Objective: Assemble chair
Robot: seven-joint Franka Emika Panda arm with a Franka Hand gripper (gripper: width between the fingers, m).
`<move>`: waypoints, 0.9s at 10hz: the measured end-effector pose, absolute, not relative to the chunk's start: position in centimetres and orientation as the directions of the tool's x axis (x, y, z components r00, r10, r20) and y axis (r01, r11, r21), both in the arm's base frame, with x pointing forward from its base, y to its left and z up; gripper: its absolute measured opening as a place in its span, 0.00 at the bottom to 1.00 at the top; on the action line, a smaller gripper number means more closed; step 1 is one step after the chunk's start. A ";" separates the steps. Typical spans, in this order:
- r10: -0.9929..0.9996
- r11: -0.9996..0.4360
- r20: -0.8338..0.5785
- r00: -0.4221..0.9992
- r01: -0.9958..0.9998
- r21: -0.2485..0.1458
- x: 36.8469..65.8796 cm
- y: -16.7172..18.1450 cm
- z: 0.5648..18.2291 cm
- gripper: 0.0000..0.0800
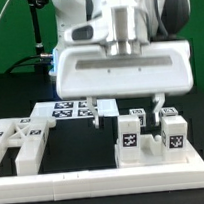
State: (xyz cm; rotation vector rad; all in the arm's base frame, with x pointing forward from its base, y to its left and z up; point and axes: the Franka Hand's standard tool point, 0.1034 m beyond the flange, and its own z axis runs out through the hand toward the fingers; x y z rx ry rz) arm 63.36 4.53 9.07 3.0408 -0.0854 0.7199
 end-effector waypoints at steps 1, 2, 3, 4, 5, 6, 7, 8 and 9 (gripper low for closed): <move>-0.060 -0.998 0.428 0.902 -0.065 -0.003 63.9 4.2 9.2 0.81; -0.071 -0.997 0.355 0.932 -0.069 -0.017 63.5 4.6 8.6 0.81; -0.094 -0.995 0.268 0.959 -0.088 -0.037 63.3 5.0 8.3 0.81; -0.113 -0.993 0.200 0.973 -0.105 -0.049 63.4 5.3 8.1 0.81; -0.123 -0.992 0.120 0.985 -0.117 -0.056 63.2 5.5 7.9 0.81; -0.122 -0.991 0.075 0.990 -0.118 -0.058 63.5 5.5 7.7 0.81; -0.133 -0.990 0.074 0.988 -0.129 -0.058 63.5 5.4 7.6 0.81; -0.144 -0.988 0.074 0.987 -0.140 -0.059 63.6 5.4 7.6 0.80; -0.145 -0.988 0.074 0.987 -0.141 -0.059 63.6 5.4 7.6 0.80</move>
Offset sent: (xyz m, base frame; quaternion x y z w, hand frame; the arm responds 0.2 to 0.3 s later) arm 0.0099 0.0028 -0.0076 -0.0096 -0.1624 0.0378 0.9859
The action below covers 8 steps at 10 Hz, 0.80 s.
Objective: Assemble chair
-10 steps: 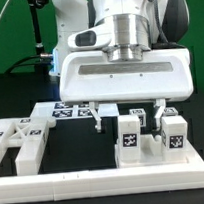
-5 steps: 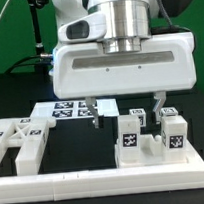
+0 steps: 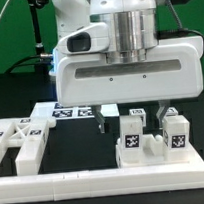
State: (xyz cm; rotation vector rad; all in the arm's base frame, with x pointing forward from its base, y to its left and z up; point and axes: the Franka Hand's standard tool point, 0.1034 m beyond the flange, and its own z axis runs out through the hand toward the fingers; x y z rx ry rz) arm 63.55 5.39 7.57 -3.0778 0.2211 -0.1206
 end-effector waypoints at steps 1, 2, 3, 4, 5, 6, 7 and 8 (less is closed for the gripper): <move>-0.198 -0.979 0.070 0.978 -0.194 -0.064 63.5 5.4 7.5 0.58; -0.291 -0.956 0.064 0.955 -0.286 -0.071 63.5 5.4 7.5 0.36; -0.347 -0.937 0.059 0.936 -0.343 -0.074 63.5 5.5 7.5 0.36; -0.394 -0.918 0.055 0.917 -0.390 -0.077 63.5 5.5 7.5 0.36; -0.480 -0.876 0.048 0.876 -0.476 -0.082 63.5 5.5 7.5 0.36; -0.615 -0.787 0.036 0.788 -0.611 -0.087 63.6 5.6 7.5 0.36; -0.715 -0.697 0.027 0.698 -0.711 -0.089 63.6 5.7 7.5 0.36; -0.842 -0.538 0.010 0.539 -0.838 -0.090 63.6 5.7 7.5 0.36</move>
Offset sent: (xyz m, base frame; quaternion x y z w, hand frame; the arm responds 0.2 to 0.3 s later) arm 0.0000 0.0000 0.0000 0.0000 0.0000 0.1296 0.9916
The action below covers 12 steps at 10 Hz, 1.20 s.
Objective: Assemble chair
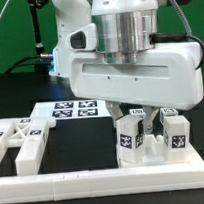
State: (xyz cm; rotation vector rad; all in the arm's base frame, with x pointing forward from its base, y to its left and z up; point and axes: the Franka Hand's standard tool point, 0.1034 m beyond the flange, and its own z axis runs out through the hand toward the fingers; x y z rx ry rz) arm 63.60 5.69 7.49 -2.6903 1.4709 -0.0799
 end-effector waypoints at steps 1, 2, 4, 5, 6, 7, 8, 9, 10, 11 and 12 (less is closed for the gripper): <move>-0.917 -0.397 -0.012 0.400 -0.913 -0.094 63.6 5.6 7.5 0.36; -0.960 -0.273 -0.040 0.278 -0.957 -0.101 63.6 5.5 7.5 0.36; -0.980 -0.182 -0.059 0.188 -0.978 -0.103 63.7 5.4 7.5 0.36; -0.975 -0.210 -0.056 0.217 -0.972 -0.104 63.7 5.4 7.5 0.45; -0.970 -0.232 -0.054 0.239 -0.967 -0.105 63.7 5.4 7.5 0.45; -0.918 -0.390 -0.035 0.396 -0.914 -0.114 63.7 4.9 7.5 0.68; -0.818 -0.568 -0.015 0.574 -0.813 -0.126 63.8 3.9 7.4 0.77; -0.732 -0.676 -0.003 0.682 -0.726 -0.129 63.8 3.5 7.5 0.77; -0.640 -0.763 0.010 0.768 -0.634 -0.129 63.7 3.3 7.4 0.81; -0.568 -0.818 0.032 0.822 -0.560 -0.128 63.6 3.3 7.3 0.81; -0.521 -0.849 0.039 0.853 -0.513 -0.125 63.6 3.2 7.2 0.81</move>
Offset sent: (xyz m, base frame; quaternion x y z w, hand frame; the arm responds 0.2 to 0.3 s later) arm 0.0000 0.0000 0.0000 0.0000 0.0000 0.0650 0.9979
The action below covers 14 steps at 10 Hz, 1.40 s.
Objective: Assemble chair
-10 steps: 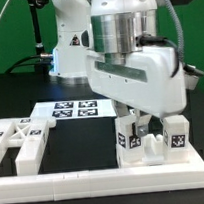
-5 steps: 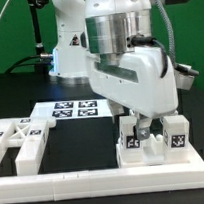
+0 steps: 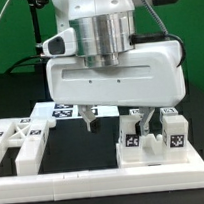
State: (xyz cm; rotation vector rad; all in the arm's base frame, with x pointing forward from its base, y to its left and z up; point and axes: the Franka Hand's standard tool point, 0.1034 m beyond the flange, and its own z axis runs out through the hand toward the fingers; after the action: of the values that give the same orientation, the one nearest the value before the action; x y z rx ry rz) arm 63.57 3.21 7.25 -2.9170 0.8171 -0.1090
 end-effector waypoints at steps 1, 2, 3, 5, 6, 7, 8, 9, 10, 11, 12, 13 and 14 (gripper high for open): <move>-0.484 -0.871 0.045 0.874 -0.476 -0.123 63.6 3.1 7.2 0.81; -0.406 -0.910 0.056 0.912 -0.398 -0.113 63.6 3.2 7.2 0.81; -0.298 -0.952 0.068 0.952 -0.291 -0.096 63.6 3.7 7.3 0.81; -0.192 -0.979 0.083 0.978 -0.185 -0.083 63.3 3.4 6.9 0.81; -0.152 -0.987 0.090 0.984 -0.146 -0.072 63.0 3.3 6.6 0.81; -0.164 -0.985 0.092 0.982 -0.158 -0.071 62.8 3.4 6.4 0.81; -0.175 -0.983 0.091 0.980 -0.169 -0.071 62.7 3.3 6.3 0.81; -0.189 -0.981 0.089 0.978 -0.183 -0.072 62.7 3.3 6.3 0.78; -0.189 -0.980 0.089 0.978 -0.183 -0.072 62.7 3.3 6.2 0.78; -0.216 -0.975 0.086 0.973 -0.210 -0.075 62.7 3.3 6.2 0.56; -0.276 -0.960 0.081 0.958 -0.270 -0.080 62.6 3.3 6.2 0.39; -0.334 -0.941 0.076 0.939 -0.328 -0.085 62.6 3.3 6.1 0.39; -0.413 -0.909 0.068 0.908 -0.406 -0.091 62.6 3.3 6.1 0.36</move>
Offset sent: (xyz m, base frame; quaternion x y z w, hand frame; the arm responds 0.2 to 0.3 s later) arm -0.0089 0.0104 0.0010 0.0079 -0.0055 -0.2204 0.9754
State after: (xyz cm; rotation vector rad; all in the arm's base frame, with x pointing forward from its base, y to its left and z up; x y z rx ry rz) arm 62.63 3.28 6.14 -2.9956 0.6440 -0.1316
